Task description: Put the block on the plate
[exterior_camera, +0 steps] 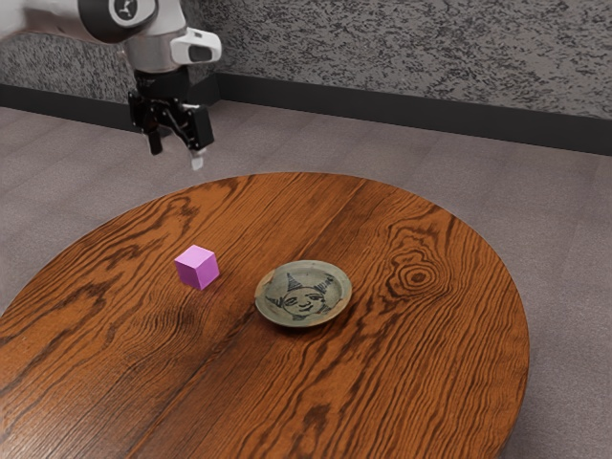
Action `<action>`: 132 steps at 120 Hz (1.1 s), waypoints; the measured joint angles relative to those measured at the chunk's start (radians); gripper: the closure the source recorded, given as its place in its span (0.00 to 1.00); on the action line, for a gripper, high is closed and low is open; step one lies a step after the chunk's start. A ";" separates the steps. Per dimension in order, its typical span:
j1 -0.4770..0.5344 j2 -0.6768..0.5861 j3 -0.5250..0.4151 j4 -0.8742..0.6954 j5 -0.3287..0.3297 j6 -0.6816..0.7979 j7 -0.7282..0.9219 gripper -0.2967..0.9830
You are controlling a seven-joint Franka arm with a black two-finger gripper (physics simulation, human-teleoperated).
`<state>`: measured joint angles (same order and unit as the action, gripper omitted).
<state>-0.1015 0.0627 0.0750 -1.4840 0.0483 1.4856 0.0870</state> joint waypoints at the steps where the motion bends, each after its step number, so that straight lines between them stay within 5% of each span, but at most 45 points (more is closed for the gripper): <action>1: 0.000 0.001 0.000 0.000 0.000 0.001 -0.001 0.23; 52: -0.007 0.016 0.127 -0.093 0.002 0.071 -0.031 0.23; 132: 0.099 0.288 0.206 -0.158 -0.027 0.338 0.115 0.23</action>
<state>-0.0022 0.3503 0.2807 -1.6421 0.0217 1.8235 0.2021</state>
